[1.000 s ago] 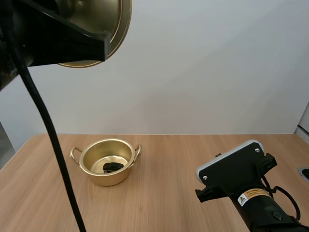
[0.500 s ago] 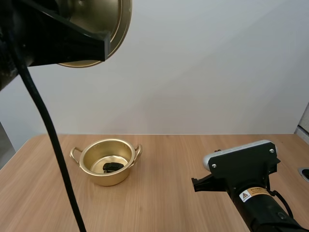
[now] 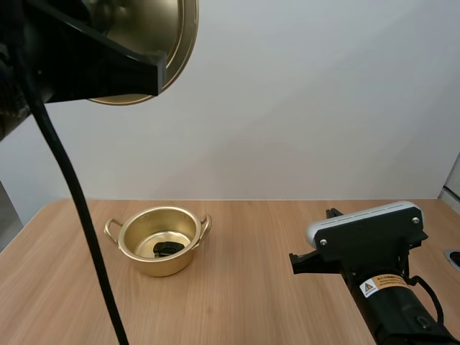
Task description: Open the pot, put the car inside, and close it
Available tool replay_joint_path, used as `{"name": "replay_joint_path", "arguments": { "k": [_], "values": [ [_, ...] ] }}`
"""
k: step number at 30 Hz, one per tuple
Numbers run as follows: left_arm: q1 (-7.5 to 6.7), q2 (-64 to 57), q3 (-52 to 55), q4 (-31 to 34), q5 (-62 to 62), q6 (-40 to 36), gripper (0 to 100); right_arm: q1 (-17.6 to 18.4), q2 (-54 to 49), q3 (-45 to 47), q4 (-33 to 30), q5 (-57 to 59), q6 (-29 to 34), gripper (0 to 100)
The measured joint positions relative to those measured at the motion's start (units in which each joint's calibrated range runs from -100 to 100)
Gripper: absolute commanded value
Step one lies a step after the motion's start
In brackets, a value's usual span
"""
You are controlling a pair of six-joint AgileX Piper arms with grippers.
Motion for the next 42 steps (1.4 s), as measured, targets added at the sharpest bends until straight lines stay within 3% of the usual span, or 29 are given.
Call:
{"name": "replay_joint_path", "arguments": {
  "k": [9,19,31,42],
  "values": [
    [0.0,0.0,4.24,1.95,7.43,0.0,0,0.0,0.0,0.0,0.0,0.0,0.0,0],
    [0.0,2.35,18.0,7.24,4.3,1.55,0,0.0,0.0,0.0,0.0,0.0,0.0,0],
    [0.0,12.37,20.5,9.12,8.0,5.34,0,0.0,0.0,0.0,0.0,0.0,0.0,0],
    [0.0,32.46,18.3,9.87,11.24,5.7,0,0.0,0.0,0.0,0.0,0.0,0.0,0]
  ]
}}
